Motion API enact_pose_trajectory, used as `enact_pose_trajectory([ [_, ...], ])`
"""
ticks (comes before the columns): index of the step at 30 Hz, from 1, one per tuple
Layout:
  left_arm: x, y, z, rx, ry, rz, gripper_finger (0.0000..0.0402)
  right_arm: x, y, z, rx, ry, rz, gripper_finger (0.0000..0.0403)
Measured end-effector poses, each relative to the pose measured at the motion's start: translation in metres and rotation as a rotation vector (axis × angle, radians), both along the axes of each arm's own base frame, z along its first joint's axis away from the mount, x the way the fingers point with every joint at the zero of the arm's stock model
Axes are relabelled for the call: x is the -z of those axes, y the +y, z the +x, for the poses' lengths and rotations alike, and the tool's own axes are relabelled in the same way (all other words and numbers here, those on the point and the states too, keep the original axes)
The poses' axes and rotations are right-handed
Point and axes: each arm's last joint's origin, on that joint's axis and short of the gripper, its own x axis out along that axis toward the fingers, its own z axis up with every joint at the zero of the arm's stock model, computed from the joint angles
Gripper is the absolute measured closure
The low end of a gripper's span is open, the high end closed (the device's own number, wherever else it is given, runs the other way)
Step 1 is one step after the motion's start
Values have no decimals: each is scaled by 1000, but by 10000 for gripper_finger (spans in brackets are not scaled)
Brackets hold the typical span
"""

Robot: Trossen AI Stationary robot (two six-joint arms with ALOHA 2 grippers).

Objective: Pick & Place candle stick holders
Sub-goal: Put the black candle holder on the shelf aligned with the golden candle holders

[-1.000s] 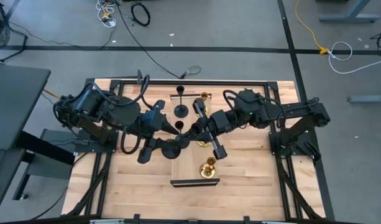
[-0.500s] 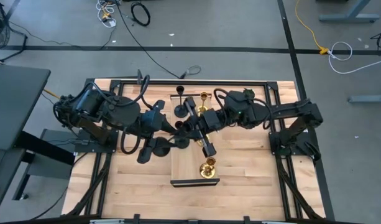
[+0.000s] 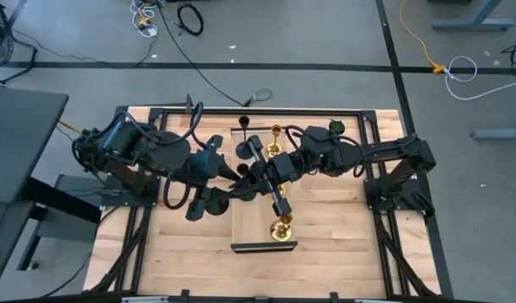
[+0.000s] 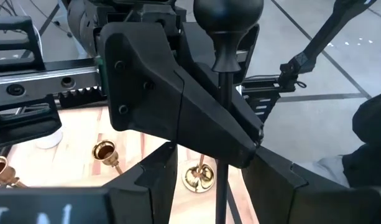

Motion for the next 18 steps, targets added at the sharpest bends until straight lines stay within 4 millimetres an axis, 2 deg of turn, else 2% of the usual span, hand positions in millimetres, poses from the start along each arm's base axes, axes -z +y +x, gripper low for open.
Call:
enact_pose_trajectory([
  [18,2,1,-1,-4,25,7,225,-1,-1,0,6,-18,-4,398],
])
